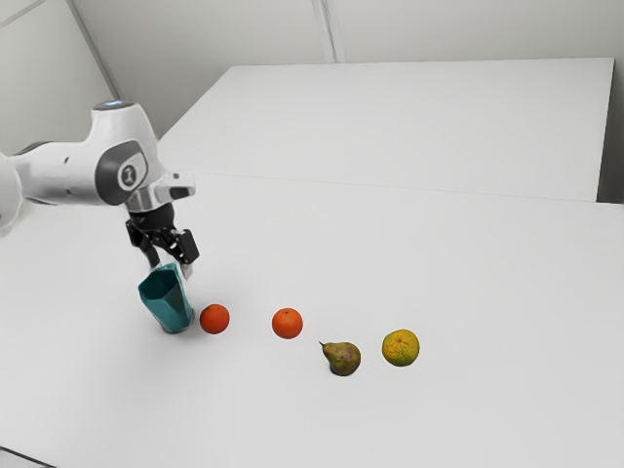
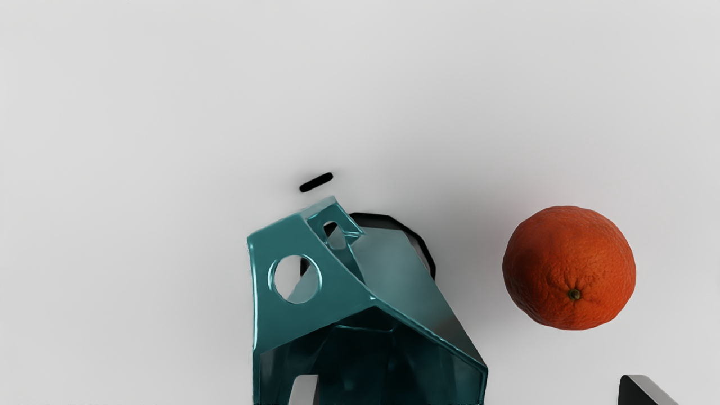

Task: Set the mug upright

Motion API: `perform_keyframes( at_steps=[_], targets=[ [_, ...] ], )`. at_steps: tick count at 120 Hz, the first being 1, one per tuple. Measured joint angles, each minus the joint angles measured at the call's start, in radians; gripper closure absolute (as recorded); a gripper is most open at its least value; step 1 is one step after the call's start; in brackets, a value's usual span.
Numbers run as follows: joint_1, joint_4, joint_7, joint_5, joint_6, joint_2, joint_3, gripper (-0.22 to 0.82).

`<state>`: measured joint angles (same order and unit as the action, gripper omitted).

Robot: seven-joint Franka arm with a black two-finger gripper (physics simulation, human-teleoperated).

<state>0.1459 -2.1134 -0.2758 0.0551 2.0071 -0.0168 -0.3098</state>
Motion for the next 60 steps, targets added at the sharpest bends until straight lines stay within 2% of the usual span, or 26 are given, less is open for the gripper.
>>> perform_keyframes(
  at_steps=[24,60],
  targets=[
    [-0.001,0.117,0.003,-0.017,-0.058,0.03,0.0,0.01],
    [-0.008,0.339,0.01,0.006,-0.216,0.05,0.005,0.0]
  ],
)
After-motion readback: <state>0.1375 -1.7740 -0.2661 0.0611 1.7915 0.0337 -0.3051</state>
